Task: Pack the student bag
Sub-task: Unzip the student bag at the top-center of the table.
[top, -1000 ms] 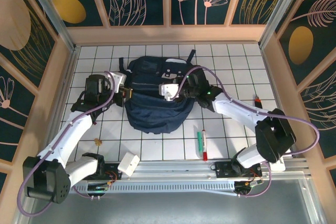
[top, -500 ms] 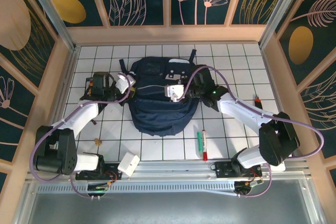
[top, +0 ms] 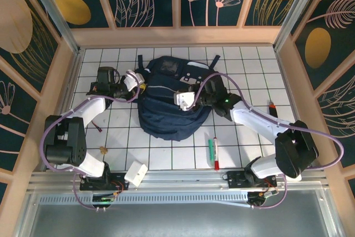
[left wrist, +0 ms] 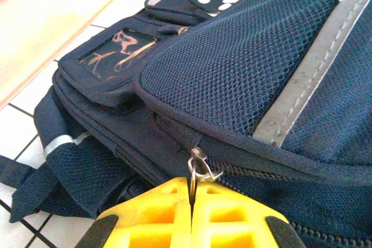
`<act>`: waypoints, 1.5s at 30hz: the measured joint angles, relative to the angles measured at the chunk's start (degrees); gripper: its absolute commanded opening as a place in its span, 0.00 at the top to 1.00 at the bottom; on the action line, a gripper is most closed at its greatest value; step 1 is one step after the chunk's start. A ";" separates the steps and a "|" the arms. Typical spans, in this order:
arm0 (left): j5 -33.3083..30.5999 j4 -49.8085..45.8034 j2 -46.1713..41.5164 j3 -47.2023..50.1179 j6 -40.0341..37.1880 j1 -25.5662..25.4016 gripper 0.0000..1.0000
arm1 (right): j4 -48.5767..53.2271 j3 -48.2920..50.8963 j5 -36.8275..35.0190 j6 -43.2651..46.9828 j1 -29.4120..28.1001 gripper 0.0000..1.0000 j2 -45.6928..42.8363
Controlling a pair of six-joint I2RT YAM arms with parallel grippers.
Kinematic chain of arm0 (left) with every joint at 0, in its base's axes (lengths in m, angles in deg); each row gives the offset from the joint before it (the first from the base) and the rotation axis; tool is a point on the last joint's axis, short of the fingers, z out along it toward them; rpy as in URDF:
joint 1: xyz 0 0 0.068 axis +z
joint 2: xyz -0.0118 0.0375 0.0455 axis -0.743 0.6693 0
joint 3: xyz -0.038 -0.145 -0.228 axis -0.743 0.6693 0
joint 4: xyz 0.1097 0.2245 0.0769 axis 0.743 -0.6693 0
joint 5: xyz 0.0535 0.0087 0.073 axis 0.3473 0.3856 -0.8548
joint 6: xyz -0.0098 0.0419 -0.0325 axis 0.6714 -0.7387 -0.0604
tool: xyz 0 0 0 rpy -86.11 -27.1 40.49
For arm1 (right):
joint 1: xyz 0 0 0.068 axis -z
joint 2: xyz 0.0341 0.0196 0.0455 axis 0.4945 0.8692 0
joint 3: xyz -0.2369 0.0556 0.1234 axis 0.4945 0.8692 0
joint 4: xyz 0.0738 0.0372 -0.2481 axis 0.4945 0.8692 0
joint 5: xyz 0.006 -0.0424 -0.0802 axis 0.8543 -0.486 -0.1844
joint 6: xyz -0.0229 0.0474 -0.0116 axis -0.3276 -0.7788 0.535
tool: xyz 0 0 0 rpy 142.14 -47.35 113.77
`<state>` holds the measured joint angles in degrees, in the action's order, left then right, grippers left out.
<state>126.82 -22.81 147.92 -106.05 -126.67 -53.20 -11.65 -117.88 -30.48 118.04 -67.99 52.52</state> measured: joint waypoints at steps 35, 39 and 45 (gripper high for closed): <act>1.07 9.64 -10.73 8.87 33.29 2.25 1.00 | 4.59 -14.67 -36.24 -15.98 -14.16 0.54 11.98; 0.94 10.38 -13.05 11.37 36.06 2.25 1.00 | 4.50 -20.22 -40.04 -18.05 -18.16 0.60 17.81; -0.55 9.66 -14.88 12.04 36.46 2.43 1.00 | 5.51 -24.98 -40.98 -19.45 -20.24 1.00 22.71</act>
<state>126.27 -13.15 133.03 -94.01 -90.21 -50.78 -6.14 -142.86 -71.46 98.59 -88.23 75.23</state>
